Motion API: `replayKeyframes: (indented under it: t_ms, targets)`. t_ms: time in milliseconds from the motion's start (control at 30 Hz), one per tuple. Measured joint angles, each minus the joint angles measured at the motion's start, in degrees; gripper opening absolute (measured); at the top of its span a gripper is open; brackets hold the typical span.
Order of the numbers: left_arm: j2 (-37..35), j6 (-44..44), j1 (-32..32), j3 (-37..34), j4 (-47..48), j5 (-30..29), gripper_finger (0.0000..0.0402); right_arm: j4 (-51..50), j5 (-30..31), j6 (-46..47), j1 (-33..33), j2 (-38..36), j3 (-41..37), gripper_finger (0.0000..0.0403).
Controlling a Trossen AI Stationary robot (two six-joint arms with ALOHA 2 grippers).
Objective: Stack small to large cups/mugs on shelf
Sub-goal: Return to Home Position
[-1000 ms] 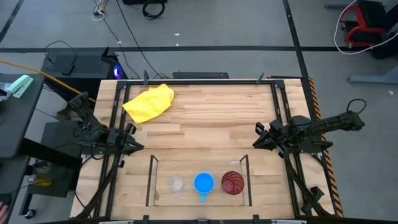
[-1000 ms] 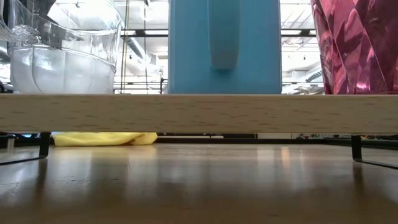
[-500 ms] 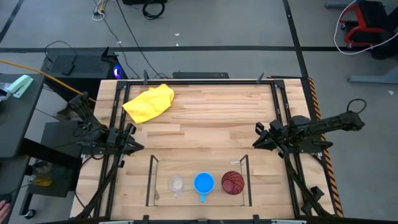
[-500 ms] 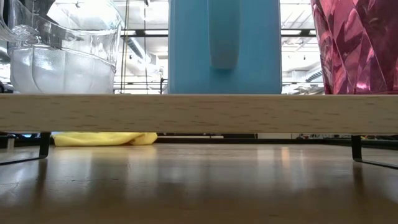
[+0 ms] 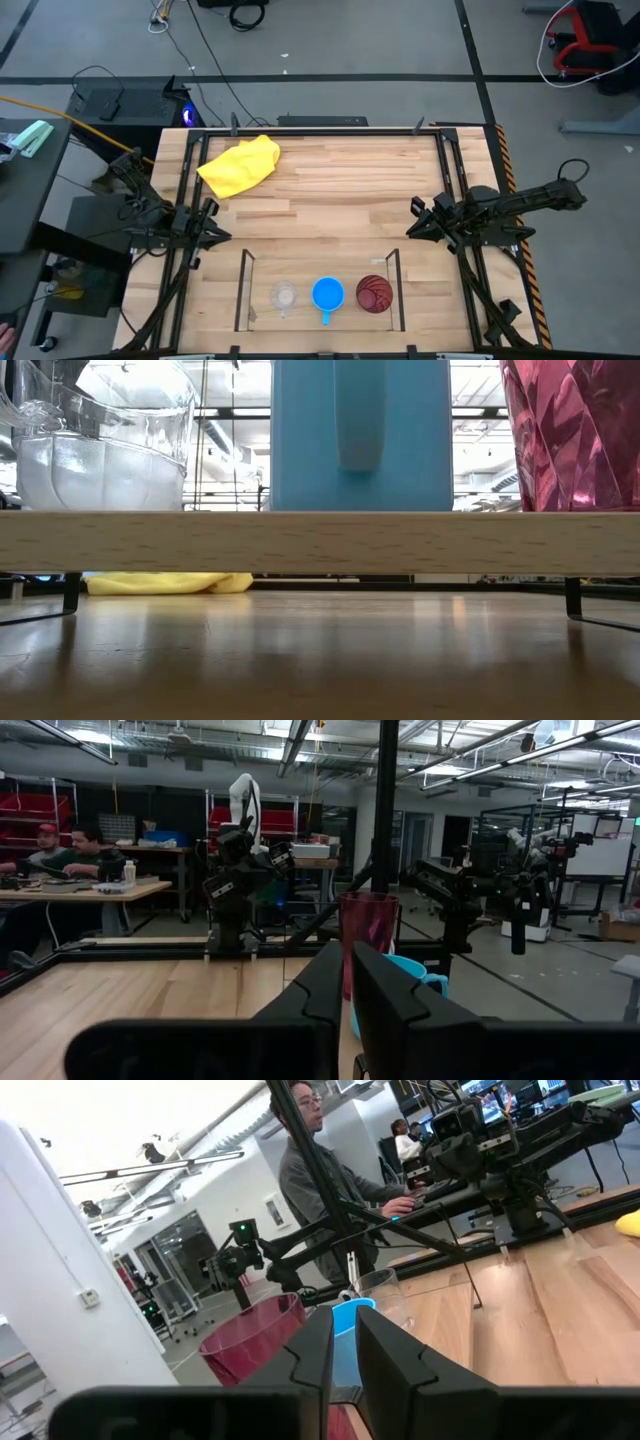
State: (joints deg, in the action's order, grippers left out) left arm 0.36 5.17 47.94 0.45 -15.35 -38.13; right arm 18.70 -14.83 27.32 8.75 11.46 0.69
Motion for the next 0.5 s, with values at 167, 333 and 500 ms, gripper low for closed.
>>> replayKeyframes:
  t_ms: [167, 333, 500]
  targets:
    - [0.0, 0.0, 0.01, 0.0, 0.0, 0.0, 0.0025, -0.01, 0.0, -0.01, 0.0, 0.0, 0.0, 0.0055]
    - [0.0, 0.0, 0.02, 0.0, 0.0, 0.0, 0.0024, -0.01, 0.02, -0.02, 0.0, 0.0, 0.0, 0.0055]
    - [0.0, 0.02, 0.02, 0.0, 0.0, 0.0, 0.0032, -0.01, 0.0, -0.01, 0.0, 0.0, 0.0, 0.0055]
